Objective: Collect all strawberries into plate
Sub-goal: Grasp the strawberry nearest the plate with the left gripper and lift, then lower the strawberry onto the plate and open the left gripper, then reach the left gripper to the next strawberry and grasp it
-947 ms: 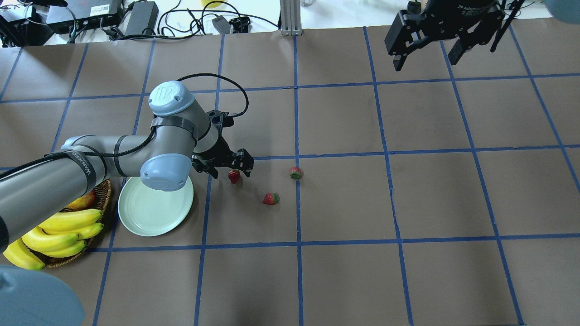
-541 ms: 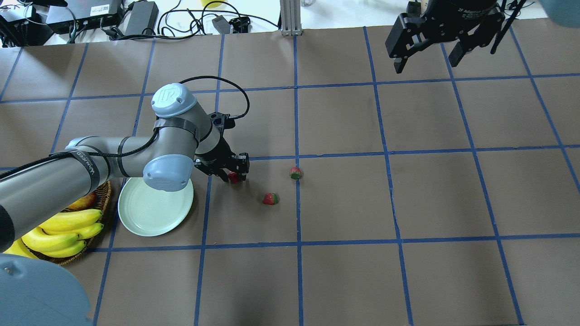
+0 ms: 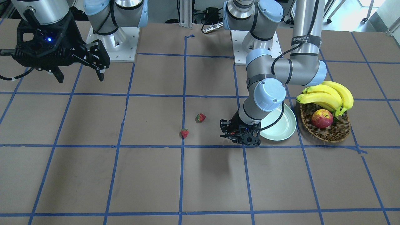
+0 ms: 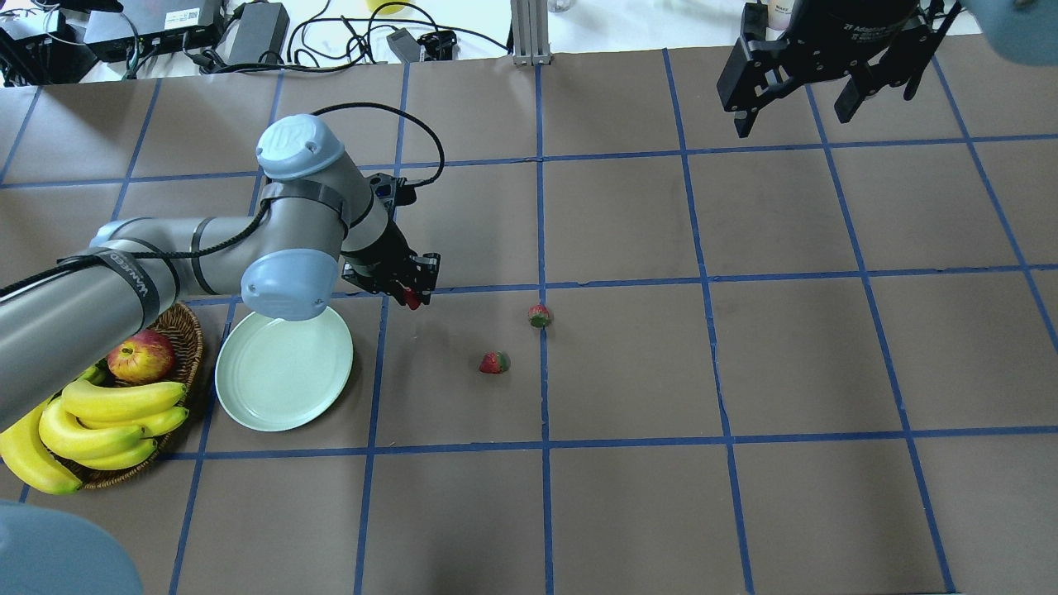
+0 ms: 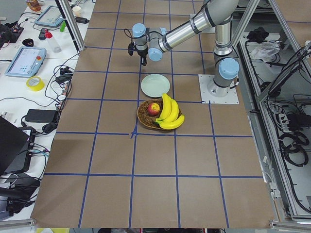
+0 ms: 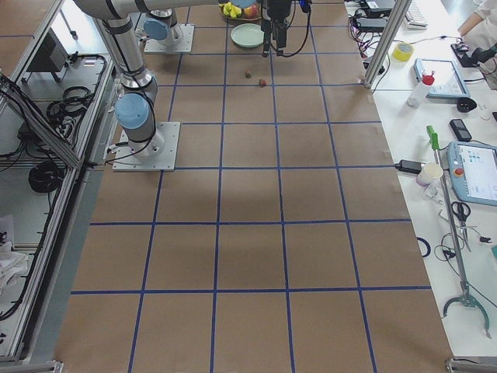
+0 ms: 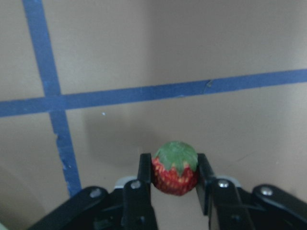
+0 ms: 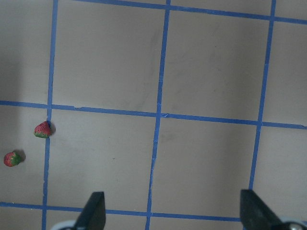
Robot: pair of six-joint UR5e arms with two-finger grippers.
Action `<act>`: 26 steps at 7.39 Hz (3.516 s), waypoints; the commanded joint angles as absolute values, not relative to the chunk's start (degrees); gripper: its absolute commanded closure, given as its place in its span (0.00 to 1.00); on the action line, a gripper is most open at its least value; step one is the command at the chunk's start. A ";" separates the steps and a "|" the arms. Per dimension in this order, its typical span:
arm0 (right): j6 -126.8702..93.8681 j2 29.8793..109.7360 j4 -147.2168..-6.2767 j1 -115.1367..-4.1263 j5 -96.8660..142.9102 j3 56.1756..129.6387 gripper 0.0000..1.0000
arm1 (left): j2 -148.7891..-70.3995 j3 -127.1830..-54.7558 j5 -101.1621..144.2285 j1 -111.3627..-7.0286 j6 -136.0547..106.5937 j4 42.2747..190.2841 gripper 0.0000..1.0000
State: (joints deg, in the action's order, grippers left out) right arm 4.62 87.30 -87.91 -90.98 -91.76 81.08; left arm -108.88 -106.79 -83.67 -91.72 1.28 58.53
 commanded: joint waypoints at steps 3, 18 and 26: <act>4.66 87.54 -88.33 -90.97 -91.06 82.18 0.00 | -103.81 -99.55 -95.43 -80.01 15.51 80.41 1.00; 4.92 88.51 -88.24 -90.97 -90.88 82.35 0.00 | -105.55 -106.25 -83.83 -100.02 -5.80 61.78 0.00; 6.15 88.42 -88.68 -91.05 -91.14 82.35 0.00 | -110.30 -116.19 -72.18 -100.98 -9.39 49.30 0.18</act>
State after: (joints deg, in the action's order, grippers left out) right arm 6.11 88.42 -88.73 -91.05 -91.30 82.35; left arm -110.04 -116.03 -73.85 -100.75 -8.19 49.19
